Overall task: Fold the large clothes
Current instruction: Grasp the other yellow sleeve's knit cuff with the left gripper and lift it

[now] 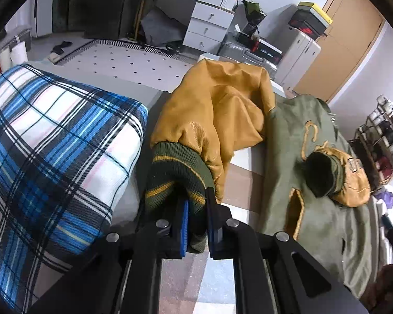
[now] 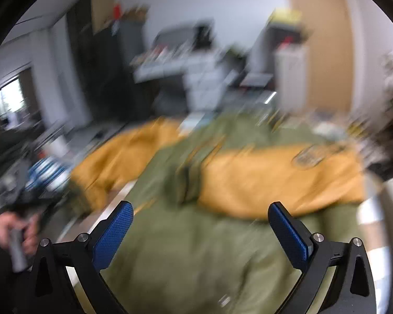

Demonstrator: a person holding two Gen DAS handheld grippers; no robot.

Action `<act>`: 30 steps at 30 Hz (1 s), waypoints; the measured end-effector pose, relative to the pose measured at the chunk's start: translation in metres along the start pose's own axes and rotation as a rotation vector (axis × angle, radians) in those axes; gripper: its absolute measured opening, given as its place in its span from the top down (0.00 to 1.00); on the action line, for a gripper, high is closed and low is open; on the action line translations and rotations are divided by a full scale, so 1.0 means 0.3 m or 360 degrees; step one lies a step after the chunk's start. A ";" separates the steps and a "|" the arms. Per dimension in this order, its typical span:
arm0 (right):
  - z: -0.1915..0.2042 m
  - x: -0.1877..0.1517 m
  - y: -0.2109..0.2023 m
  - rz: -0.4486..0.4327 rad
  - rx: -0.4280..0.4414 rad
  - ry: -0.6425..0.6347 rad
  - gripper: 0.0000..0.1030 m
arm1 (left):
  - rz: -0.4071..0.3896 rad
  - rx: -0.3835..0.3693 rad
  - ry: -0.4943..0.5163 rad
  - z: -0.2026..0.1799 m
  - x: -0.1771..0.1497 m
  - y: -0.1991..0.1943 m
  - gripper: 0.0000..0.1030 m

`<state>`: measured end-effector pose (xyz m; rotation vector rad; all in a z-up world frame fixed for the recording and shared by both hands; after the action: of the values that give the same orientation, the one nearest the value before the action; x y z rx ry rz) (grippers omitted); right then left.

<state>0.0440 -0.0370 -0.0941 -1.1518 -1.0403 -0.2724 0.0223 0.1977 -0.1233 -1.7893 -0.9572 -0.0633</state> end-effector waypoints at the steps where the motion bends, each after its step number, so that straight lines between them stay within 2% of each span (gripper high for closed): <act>1: -0.003 -0.007 0.019 0.0050 0.0050 0.0036 0.00 | 0.0003 -0.0013 -0.0007 0.000 0.002 0.001 0.93; 3: -0.016 -0.016 0.028 0.0054 0.0040 0.0057 0.00 | 0.0018 -0.0051 -0.0023 -0.006 0.007 0.009 0.93; 5: -0.019 -0.019 0.031 0.0061 -0.0044 -0.0015 0.00 | 0.0038 -0.0076 -0.0030 -0.018 0.013 0.022 0.90; 7: -0.025 -0.021 0.024 0.0054 -0.0152 -0.0067 0.00 | 0.0058 -0.0085 -0.0021 -0.041 0.018 0.032 0.79; 9: -0.036 -0.020 0.018 0.0055 -0.0197 -0.0049 0.00 | 0.0064 -0.0086 -0.0003 -0.060 0.022 0.039 0.48; 11: -0.048 -0.014 0.009 0.0042 -0.0147 0.0002 0.00 | 0.0055 -0.0087 0.0007 -0.081 0.028 0.051 0.46; 13: -0.059 -0.008 -0.002 0.0006 -0.0121 0.0030 0.00 | 0.0040 -0.0064 0.0025 -0.091 0.039 0.061 0.49; 14: -0.062 -0.008 -0.006 -0.0003 -0.0134 0.0023 0.00 | 0.0026 -0.0026 0.0041 -0.093 0.045 0.065 0.69; 15: -0.063 -0.009 -0.008 -0.0007 -0.0149 0.0012 0.00 | 0.0033 0.0024 0.0086 -0.099 0.053 0.071 0.96; 19: -0.058 -0.018 -0.005 -0.0009 -0.0180 -0.0022 0.00 | -0.0008 0.0093 0.0190 -0.127 0.108 0.036 0.95; 23: -0.048 -0.013 -0.007 -0.0025 -0.0233 -0.0072 0.00 | -0.0120 0.0103 0.0205 -0.143 0.246 -0.065 0.96; 30: -0.025 -0.004 -0.025 -0.0082 -0.0271 -0.0139 0.00 | -0.0255 0.0115 0.0084 -0.078 0.528 -0.234 0.96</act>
<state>0.0425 -0.0469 -0.0906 -1.3004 -1.1417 -0.3591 0.0946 0.2780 0.0142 -1.6350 -1.0507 -0.1739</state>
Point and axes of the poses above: each gripper's, at about its wrist camera, not at the fingertips, and y roughly the way its jaws point, z to its left, x to its top, the point moved 5 cm from there along y, roughly the way its jaws point, and after that the axes turned 10 degrees about -y, right-handed, at the moved point
